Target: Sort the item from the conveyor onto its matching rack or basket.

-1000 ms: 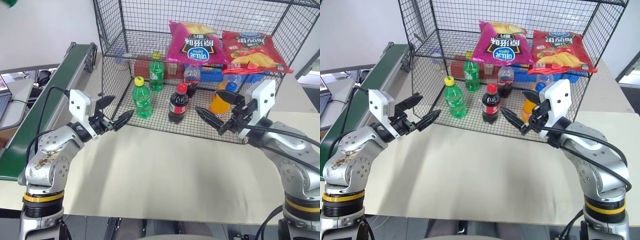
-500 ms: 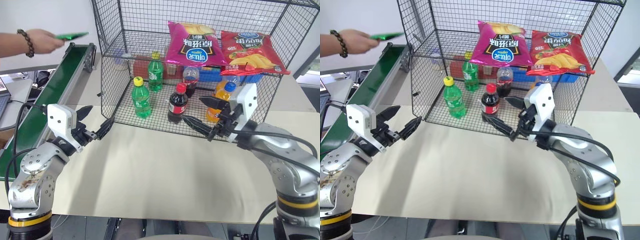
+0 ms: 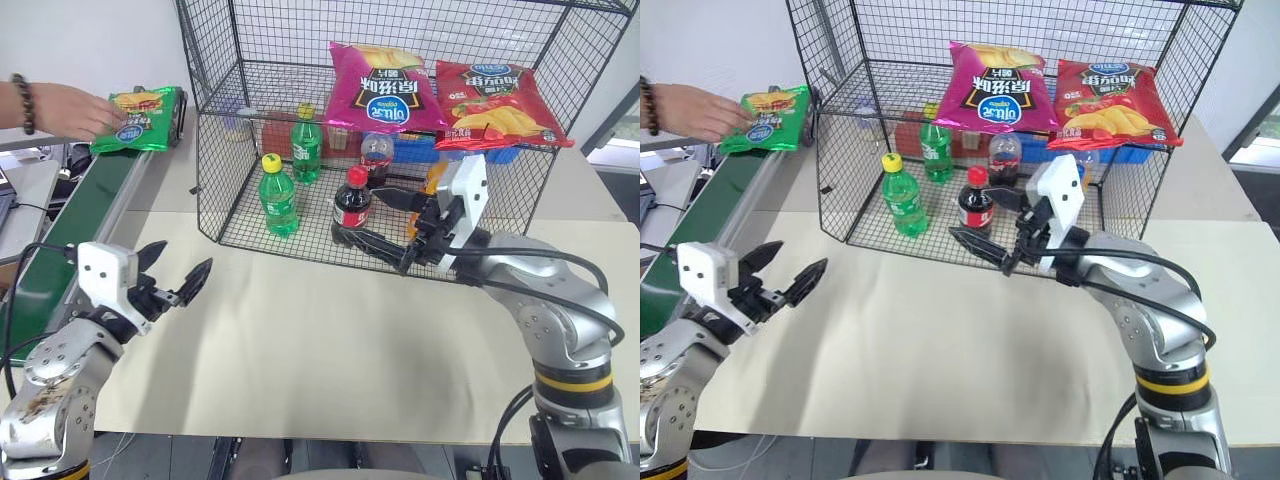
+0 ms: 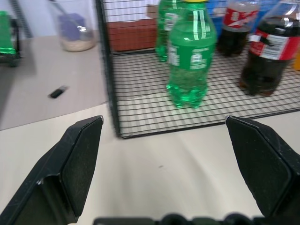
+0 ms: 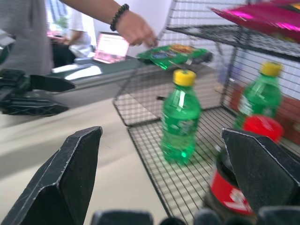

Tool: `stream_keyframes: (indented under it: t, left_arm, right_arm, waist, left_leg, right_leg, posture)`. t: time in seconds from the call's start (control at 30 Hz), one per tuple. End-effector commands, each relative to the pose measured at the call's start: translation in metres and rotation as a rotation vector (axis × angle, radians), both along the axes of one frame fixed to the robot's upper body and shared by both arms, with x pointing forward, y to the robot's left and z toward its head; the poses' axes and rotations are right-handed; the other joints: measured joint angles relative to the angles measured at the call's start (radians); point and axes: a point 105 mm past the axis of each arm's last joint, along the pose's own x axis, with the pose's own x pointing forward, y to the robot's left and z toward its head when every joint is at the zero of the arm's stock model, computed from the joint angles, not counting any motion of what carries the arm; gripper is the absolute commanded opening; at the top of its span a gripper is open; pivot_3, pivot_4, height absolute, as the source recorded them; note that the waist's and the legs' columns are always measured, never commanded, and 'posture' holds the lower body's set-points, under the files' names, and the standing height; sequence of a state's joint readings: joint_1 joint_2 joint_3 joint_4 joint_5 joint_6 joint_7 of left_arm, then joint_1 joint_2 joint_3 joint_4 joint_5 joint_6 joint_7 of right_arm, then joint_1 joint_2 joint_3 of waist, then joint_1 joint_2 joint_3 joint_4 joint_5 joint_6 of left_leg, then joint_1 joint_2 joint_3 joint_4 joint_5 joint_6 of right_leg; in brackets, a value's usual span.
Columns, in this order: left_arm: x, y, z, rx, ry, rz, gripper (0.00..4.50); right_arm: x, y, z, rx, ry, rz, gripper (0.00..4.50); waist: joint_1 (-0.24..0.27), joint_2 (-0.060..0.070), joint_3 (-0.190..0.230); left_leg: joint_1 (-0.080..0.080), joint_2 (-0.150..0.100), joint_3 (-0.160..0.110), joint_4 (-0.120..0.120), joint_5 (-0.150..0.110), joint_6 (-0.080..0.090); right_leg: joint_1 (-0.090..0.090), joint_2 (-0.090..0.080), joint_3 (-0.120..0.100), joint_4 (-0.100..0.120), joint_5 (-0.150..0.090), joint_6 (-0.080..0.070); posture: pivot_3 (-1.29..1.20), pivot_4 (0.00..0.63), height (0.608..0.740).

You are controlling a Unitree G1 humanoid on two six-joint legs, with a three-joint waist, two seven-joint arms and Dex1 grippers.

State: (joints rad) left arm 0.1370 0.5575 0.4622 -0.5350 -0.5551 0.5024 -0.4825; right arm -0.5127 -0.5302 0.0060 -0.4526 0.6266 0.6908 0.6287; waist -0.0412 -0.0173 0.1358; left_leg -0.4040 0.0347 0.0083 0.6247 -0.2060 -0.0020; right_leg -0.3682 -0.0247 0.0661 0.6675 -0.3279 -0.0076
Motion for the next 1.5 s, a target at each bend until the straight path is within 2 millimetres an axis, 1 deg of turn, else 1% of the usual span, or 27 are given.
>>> stream_keyframes:
  t: [0.03, 0.17, 0.27, 0.33, 0.37, 0.53, 0.63, 0.67, 0.77, 0.87, 1.0, 1.07, 1.13, 1.27, 1.5]
  left_arm:
    - [-0.009, 0.014, 0.026, -0.016, -0.092, 0.078, 4.45]
    - [-0.017, 0.039, 0.035, -0.152, -0.132, 0.241, 4.45]
    - [-0.021, 0.052, 0.045, -0.332, -0.165, 0.332, 4.45]
    - [-0.022, 0.058, 0.049, -0.426, -0.175, 0.365, 4.45]
    - [-0.021, 0.062, 0.049, -0.508, -0.181, 0.391, 4.45]
    - [-0.021, 0.096, 0.031, -0.868, -0.133, 0.577, 4.45]
    - [-0.023, 0.118, 0.028, -0.986, -0.143, 0.661, 4.45]
    - [-0.023, 0.123, 0.028, -1.01, -0.151, 0.673, 4.45]
    - [-0.022, 0.128, 0.027, -1.058, -0.148, 0.693, 4.45]
    - [-0.022, 0.134, 0.019, -1.095, -0.101, 0.716, 4.45]
    - [-0.022, 0.138, 0.015, -1.163, -0.057, 0.7, 4.45]
    - [-0.022, 0.139, 0.013, -1.193, -0.043, 0.697, 4.45]
    - [-0.022, 0.14, 0.011, -1.179, -0.02, 0.702, 4.45]
    - [-0.023, 0.144, 0.005, -1.219, -0.004, 0.714, 4.45]
    - [-0.026, 0.147, -0.003, -1.306, 0.022, 0.733, 4.45]
  right_arm:
    - [-0.004, 0.012, 0.014, -0.009, -0.05, 0.078, 4.5]
    - [-0.006, 0.023, 0.018, -0.038, -0.048, 0.155, 4.5]
    - [-0.007, 0.033, 0.028, -0.038, -0.057, 0.202, 4.5]
    - [-0.009, 0.037, 0.032, -0.034, -0.063, 0.225, 4.5]
    - [-0.008, 0.04, 0.035, -0.026, -0.068, 0.239, 4.5]
    - [-0.012, 0.05, 0.042, -0.028, -0.098, 0.292, 4.5]
    - [-0.014, 0.051, 0.049, -0.029, -0.112, 0.311, 4.5]
    - [-0.014, 0.051, 0.051, -0.029, -0.116, 0.315, 4.5]
    - [-0.015, 0.052, 0.054, -0.03, -0.12, 0.321, 4.5]
    - [-0.018, 0.055, 0.054, -0.028, -0.114, 0.336, 4.5]
    - [-0.022, 0.057, 0.056, -0.036, -0.118, 0.359, 4.5]
    - [-0.025, 0.058, 0.059, -0.038, -0.13, 0.377, 4.5]
    - [-0.027, 0.057, 0.065, -0.021, -0.141, 0.398, 4.5]
    - [-0.032, 0.057, 0.078, 0.036, -0.158, 0.446, 4.5]
    - [-0.033, 0.058, 0.081, 0.048, -0.16, 0.447, 4.5]
  waist:
    - [-0.001, 0.0, 0.0]
    - [-0.001, 0.0, 0.0]
    - [-0.001, 0.0, 0.0]
    - [0.0, -0.001, 0.0]
    - [0.001, -0.001, 0.0]
    - [0.002, -0.001, 0.0]
    - [-0.001, -0.001, 0.0]
    - [-0.001, -0.001, 0.0]
    - [0.003, -0.002, 0.0]
    - [0.006, -0.002, 0.0]
    - [0.004, -0.002, 0.0]
    - [0.004, -0.002, 0.0]
    - [0.003, -0.002, 0.0]
    - [0.003, -0.002, 0.0]
    - [0.005, -0.002, 0.0]
  left_leg:
    - [0.0, 0.0, 0.0, 0.0, 0.0, 0.0]
    - [0.0, 0.0, 0.0, 0.0, 0.0, 0.0]
    - [0.0, 0.0, -0.001, 0.001, 0.0, 0.0]
    - [0.0, 0.0, -0.002, 0.001, 0.0, 0.0]
    - [0.0, 0.0, -0.003, 0.001, 0.0, 0.0]
    - [0.0, 0.0, -0.003, 0.001, 0.0, 0.0]
    - [0.0, 0.0, -0.003, 0.002, 0.0, 0.0]
    - [0.0, 0.0, -0.004, 0.002, 0.0, 0.0]
    - [0.0, -0.001, -0.004, 0.001, 0.0, 0.0]
    - [0.0, -0.001, -0.004, 0.001, 0.0, 0.0]
    - [0.0, -0.001, -0.004, 0.001, 0.0, 0.0]
    - [0.0, -0.001, -0.004, 0.001, 0.0, 0.0]
    - [0.0, -0.001, -0.004, 0.001, 0.0, 0.0]
    - [0.001, -0.001, -0.004, 0.001, 0.0, 0.0]
    - [0.0, -0.001, -0.005, 0.001, 0.0, 0.0]
  right_leg:
    - [0.0, 0.0, 0.0, 0.0, 0.0, 0.0]
    - [0.0, -0.001, 0.0, 0.0, 0.0, 0.0]
    - [0.0, -0.002, -0.001, 0.001, 0.0, 0.0]
    - [0.0, -0.002, -0.001, 0.002, 0.0, 0.0]
    - [0.0, -0.002, -0.002, 0.002, 0.0, 0.0]
    - [0.0, -0.003, -0.002, 0.003, 0.0, 0.0]
    - [-0.001, -0.002, -0.003, 0.005, 0.0, 0.0]
    - [-0.001, -0.002, -0.003, 0.005, 0.0, 0.0]
    - [-0.001, -0.002, -0.004, 0.005, 0.0, 0.0]
    - [0.0, -0.003, -0.004, 0.005, 0.0, 0.0]
    - [-0.001, -0.003, -0.004, 0.005, 0.0, 0.0]
    - [-0.001, -0.003, -0.005, 0.005, 0.0, 0.0]
    - [-0.001, -0.003, -0.006, 0.005, 0.0, 0.0]
    - [0.0, -0.003, -0.007, 0.005, 0.0, 0.0]
    - [0.0, -0.004, -0.007, 0.004, 0.0, 0.0]
  posture:
    - [0.0, 0.15, 0.74]
    - [0.0, 0.15, 0.74]
    - [0.0, 0.15, 0.74]
    - [0.0, 0.15, 0.74]
    - [0.0, 0.15, 0.74]
    - [0.0, 0.15, 0.74]
    - [0.0, 0.15, 0.74]
    - [0.0, 0.15, 0.74]
    - [0.0, 0.15, 0.74]
    - [0.0, 0.15, 0.74]
    - [0.0, 0.15, 0.74]
    - [0.0, 0.15, 0.74]
    - [0.0, 0.15, 0.74]
    - [0.0, 0.15, 0.74]
    - [0.0, 0.15, 0.74]
